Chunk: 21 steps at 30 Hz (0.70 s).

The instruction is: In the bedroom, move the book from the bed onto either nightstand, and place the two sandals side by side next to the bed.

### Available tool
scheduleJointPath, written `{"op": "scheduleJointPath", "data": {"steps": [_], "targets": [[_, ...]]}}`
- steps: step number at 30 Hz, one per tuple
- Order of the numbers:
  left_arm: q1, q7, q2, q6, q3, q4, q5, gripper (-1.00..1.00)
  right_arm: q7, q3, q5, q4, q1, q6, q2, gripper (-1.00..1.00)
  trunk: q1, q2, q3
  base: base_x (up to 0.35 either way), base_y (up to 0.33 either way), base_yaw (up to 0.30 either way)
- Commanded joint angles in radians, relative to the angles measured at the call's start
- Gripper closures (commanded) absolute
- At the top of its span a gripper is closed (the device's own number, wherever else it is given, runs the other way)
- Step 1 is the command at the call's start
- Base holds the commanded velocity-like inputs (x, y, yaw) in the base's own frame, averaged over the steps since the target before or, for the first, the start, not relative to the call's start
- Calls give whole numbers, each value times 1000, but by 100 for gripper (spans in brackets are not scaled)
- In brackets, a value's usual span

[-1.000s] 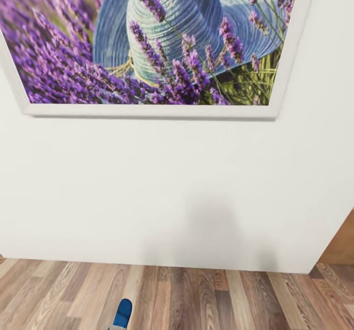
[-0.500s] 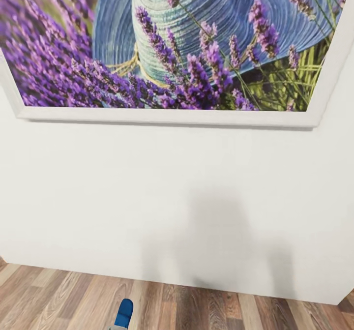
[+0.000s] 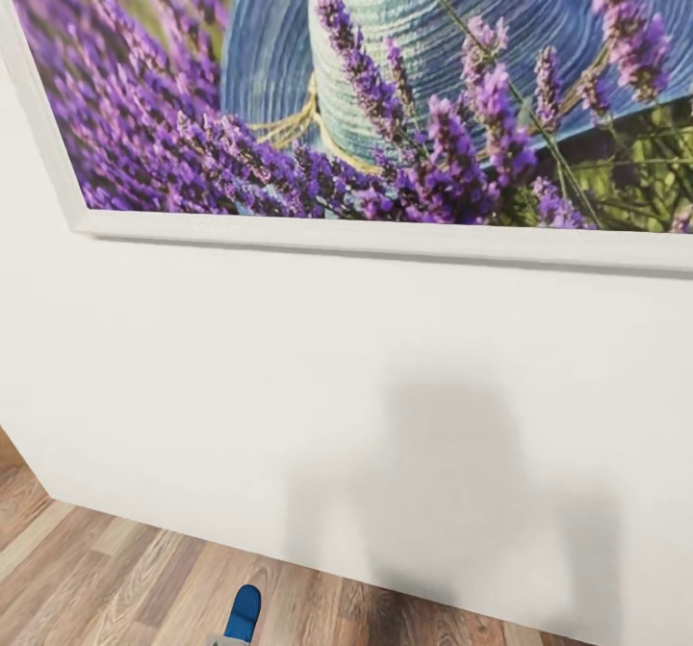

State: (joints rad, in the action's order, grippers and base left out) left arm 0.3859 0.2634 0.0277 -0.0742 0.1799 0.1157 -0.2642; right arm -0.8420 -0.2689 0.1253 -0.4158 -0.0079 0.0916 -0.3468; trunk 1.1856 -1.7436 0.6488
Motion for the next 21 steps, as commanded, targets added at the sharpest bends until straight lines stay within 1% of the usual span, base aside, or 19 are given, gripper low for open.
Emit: {"op": "scheduleJointPath", "data": {"steps": [1,3,6,21], "targets": [[1,3,0,-4,9,-1,-10,100,-5,-3,8,0,0,10,0,-100,0,0,1,293,0,15],[1,3,0,-4,9,-1,-10,100,-5,-3,7,0,0,10,0,-100,0,0,1,159,0,40],[1,3,0,-4,9,-1,-10,100,-5,-3,8,0,0,10,0,-100,0,0,1,44,0,206],[1,3,0,-4,9,-1,-10,100,-5,-3,7,0,-1,10,0,-100,0,0,1,4,0,282]]}}
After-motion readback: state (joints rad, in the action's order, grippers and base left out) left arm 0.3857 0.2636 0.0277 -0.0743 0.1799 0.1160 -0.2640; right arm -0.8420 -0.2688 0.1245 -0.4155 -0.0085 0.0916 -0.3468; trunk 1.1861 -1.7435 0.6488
